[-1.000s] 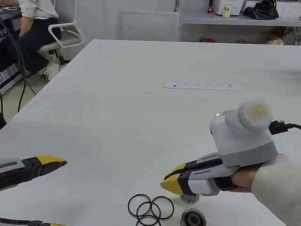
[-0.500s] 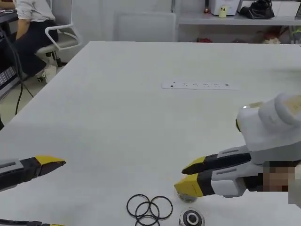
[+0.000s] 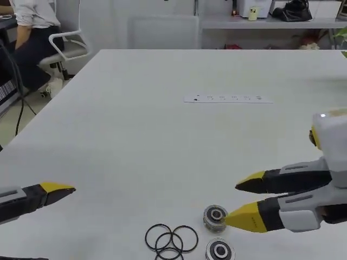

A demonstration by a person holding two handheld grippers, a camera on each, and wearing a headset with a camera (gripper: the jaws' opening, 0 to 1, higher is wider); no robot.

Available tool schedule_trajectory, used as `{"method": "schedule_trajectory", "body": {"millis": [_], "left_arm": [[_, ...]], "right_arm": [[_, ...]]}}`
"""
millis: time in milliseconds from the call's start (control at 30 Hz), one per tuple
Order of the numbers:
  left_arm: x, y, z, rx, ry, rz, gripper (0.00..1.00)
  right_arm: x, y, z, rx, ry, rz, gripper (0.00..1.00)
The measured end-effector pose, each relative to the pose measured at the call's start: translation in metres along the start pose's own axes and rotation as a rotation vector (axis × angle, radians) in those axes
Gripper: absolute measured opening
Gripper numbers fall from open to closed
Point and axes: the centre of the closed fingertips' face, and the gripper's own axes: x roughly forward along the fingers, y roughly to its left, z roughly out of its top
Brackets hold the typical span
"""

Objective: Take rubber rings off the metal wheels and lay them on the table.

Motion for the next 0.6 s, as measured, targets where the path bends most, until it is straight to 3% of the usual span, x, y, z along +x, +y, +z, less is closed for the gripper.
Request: {"method": "schedule_trajectory", "body": {"millis": [367,600], "left_arm": [[-0.002,0.002,0.001,-0.009,-0.011,0.015,0.86],[-0.002,0.001,-0.001,-0.016,-0.014,0.018,0.86]], "right_arm": [[-0.026,-0.010,-0.005,-0.020,-0.044,-0.052,0.56],[-0.038,-0.016,-0.017,-0.026,-0.051,-0.083,0.61]]}}
